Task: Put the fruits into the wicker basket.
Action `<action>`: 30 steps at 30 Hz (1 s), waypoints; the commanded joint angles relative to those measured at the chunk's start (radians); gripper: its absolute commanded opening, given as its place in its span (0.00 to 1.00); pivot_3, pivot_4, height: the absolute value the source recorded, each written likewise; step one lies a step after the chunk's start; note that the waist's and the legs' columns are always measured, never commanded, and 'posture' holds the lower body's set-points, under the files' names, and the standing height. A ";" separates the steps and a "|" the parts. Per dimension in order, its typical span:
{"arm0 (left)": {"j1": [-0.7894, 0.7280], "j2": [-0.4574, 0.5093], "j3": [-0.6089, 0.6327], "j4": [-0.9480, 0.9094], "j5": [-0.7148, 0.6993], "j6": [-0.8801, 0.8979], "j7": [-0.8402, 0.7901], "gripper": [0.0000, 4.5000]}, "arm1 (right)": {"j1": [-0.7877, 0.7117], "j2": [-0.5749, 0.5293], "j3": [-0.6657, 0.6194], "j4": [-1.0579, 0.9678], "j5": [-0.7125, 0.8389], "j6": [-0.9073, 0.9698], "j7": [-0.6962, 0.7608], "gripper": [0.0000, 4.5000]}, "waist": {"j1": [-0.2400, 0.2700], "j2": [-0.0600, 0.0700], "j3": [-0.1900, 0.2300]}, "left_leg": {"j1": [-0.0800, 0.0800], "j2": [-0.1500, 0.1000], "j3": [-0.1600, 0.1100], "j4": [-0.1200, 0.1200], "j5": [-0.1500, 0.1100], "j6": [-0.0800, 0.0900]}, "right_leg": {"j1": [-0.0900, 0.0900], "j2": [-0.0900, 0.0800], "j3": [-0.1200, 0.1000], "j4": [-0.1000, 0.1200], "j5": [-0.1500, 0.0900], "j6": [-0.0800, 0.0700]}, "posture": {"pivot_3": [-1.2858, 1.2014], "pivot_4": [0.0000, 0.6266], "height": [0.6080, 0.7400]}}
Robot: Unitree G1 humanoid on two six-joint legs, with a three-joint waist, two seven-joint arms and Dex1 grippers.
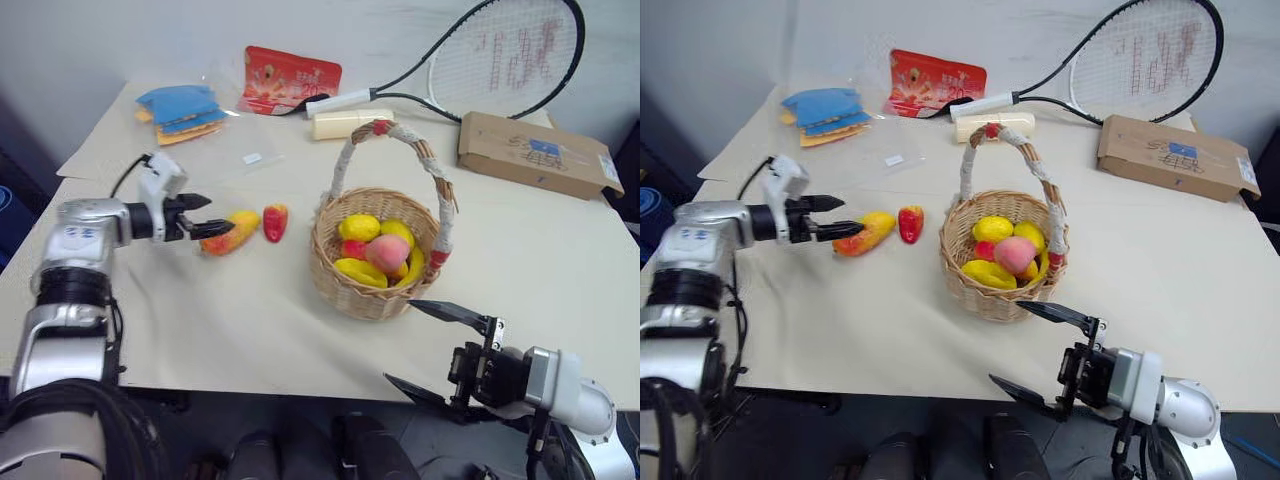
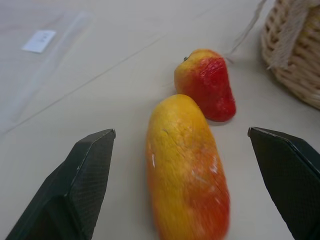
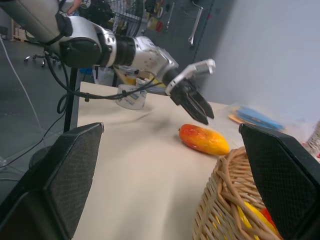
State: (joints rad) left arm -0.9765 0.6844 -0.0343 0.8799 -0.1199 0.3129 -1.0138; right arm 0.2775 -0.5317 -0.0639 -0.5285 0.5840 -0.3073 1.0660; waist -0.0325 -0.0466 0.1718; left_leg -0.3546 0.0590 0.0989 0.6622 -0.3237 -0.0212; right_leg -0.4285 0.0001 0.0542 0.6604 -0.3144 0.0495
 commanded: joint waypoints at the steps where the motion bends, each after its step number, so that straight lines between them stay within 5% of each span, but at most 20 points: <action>1: -0.069 -0.008 -0.032 0.128 0.070 -0.074 0.014 1.00 | 0.017 0.011 -0.020 -0.009 0.006 -0.034 -0.003 1.00 | -0.001 0.000 0.000 | 0.000 0.001 0.000 0.000 0.000 0.000 | 0.000 0.001 0.000 0.000 0.000 0.000 | 0.52 0.24 1.00; 4: -0.097 -0.018 -0.053 0.191 0.108 -0.090 0.011 0.96 | 0.044 0.015 -0.022 -0.032 -0.016 -0.037 -0.032 1.00 | -0.001 0.000 0.000 | 0.001 0.004 0.002 0.000 0.000 -0.002 | 0.000 0.004 0.002 0.001 0.000 0.000 | 0.52 0.24 1.00; 11: -0.085 -0.010 -0.050 0.240 0.131 -0.139 -0.054 0.58 | -0.027 -0.013 -0.002 -0.165 -0.030 0.105 -0.176 1.00 | 0.002 0.000 0.000 | 0.002 0.004 0.002 0.001 0.000 -0.003 | 0.000 0.004 0.003 0.002 0.000 0.000 | 0.52 0.24 1.00; 14: -0.098 0.034 -0.026 0.219 0.114 -0.141 -0.108 0.58 | -0.061 -0.023 -0.011 -0.205 -0.034 0.171 -0.240 1.00 | 0.003 0.000 0.000 | 0.002 0.004 0.002 0.001 0.000 -0.003 | 0.000 0.004 0.003 0.002 0.000 -0.001 | 0.52 0.24 1.00; 20: -0.078 0.148 -0.020 -0.062 0.007 -0.054 -0.481 0.58 | -0.058 -0.013 -0.037 -0.217 -0.064 0.212 -0.311 1.00 | 0.004 0.000 0.000 | -0.001 0.005 0.003 0.001 0.000 -0.006 | -0.003 0.005 0.003 0.002 -0.001 -0.002 | 0.52 0.24 1.00; 24: -0.074 0.036 0.008 -0.317 -0.132 0.058 -0.513 0.58 | -0.061 -0.008 -0.046 -0.210 -0.079 0.220 -0.337 1.00 | 0.030 0.000 0.000 | -0.001 0.004 0.001 0.004 0.000 -0.004 | 0.000 0.003 0.002 0.001 -0.001 -0.002 | 0.52 0.24 1.00; 30: -0.057 -0.214 -0.022 -0.472 -0.160 0.075 -0.328 0.58 | -0.050 -0.002 -0.057 -0.200 -0.113 0.212 -0.360 1.00 | 0.025 0.000 0.000 | -0.001 -0.001 0.001 0.006 -0.001 0.003 | 0.002 -0.001 0.003 0.001 0.002 0.003 | 0.52 0.24 1.00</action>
State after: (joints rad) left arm -1.0425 0.4859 -0.0401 0.4669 -0.2778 0.3945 -1.3841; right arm 0.2199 -0.5421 -0.0926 -0.7053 0.4808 -0.0827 0.7262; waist -0.0075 -0.0466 0.1719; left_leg -0.3551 0.0584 0.1005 0.6679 -0.3249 -0.0188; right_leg -0.4274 0.0005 0.0585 0.6615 -0.3124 0.0525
